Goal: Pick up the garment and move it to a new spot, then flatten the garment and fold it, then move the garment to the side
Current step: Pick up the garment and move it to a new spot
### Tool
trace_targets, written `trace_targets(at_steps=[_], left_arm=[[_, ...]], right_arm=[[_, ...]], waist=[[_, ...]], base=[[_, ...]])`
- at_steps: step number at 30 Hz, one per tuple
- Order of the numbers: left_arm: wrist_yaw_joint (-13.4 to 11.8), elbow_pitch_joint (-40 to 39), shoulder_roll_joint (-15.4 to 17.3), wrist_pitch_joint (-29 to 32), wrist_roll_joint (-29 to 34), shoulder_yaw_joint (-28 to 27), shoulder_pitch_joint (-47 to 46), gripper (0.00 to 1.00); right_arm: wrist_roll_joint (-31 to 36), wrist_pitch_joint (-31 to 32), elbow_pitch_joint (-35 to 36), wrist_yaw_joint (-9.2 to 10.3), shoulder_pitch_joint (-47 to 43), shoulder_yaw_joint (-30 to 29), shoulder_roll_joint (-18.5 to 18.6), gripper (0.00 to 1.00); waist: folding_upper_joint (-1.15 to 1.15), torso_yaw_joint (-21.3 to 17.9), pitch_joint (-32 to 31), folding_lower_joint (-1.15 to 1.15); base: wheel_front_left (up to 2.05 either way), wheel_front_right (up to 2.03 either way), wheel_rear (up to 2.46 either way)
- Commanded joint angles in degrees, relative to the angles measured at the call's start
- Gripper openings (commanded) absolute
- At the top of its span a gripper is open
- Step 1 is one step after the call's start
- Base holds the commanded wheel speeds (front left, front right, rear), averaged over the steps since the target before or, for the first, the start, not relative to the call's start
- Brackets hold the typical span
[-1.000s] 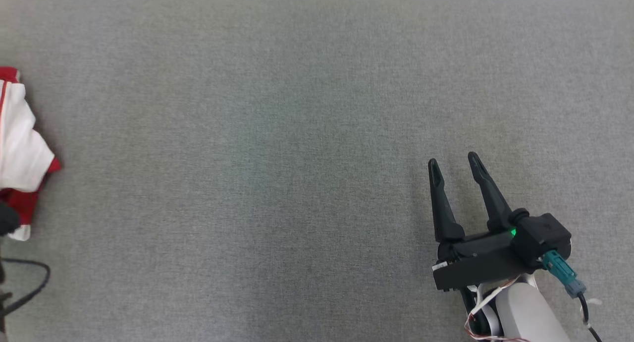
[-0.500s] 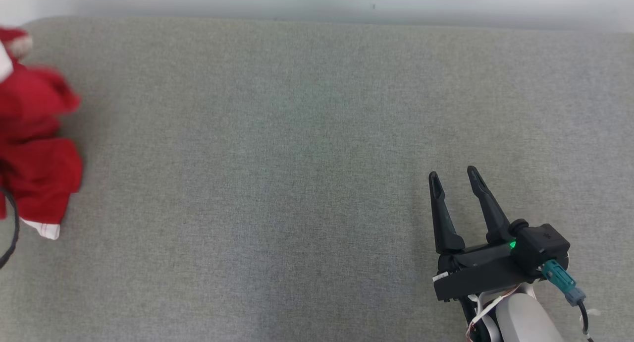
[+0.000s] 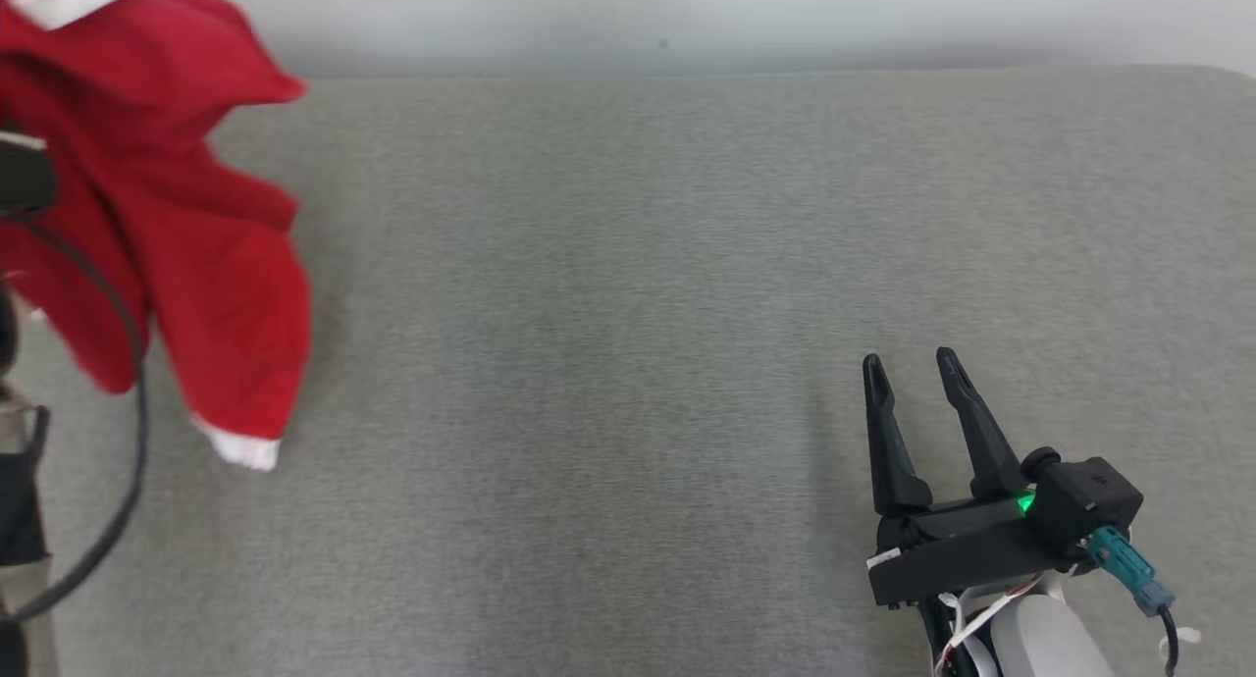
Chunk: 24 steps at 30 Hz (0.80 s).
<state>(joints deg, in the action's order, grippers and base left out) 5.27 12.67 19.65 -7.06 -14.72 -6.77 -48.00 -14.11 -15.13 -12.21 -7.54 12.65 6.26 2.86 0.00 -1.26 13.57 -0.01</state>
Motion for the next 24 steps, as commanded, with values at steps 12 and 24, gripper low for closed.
trace_targets(at_steps=[12, 24], left_arm=[[-0.1, -12.2, -6.9, 7.1, -2.1, 8.0, 0.8, 0.0], [0.5, -6.0, -12.9, 5.4, -3.6, 15.3, 6.4, 0.0]], right_arm=[[-3.0, 0.0, -0.7, 0.1, -0.9, 0.1, 0.0, 1.0], [-3.5, 0.0, -1.7, 0.1, -1.1, 0.3, 0.0, 1.0]], waist=[[0.0, -9.5, -0.4, 0.01], [0.0, -14.4, 0.0, 0.01]], base=[[0.0, 0.0, 0.0], [0.0, 0.0, 0.0]])
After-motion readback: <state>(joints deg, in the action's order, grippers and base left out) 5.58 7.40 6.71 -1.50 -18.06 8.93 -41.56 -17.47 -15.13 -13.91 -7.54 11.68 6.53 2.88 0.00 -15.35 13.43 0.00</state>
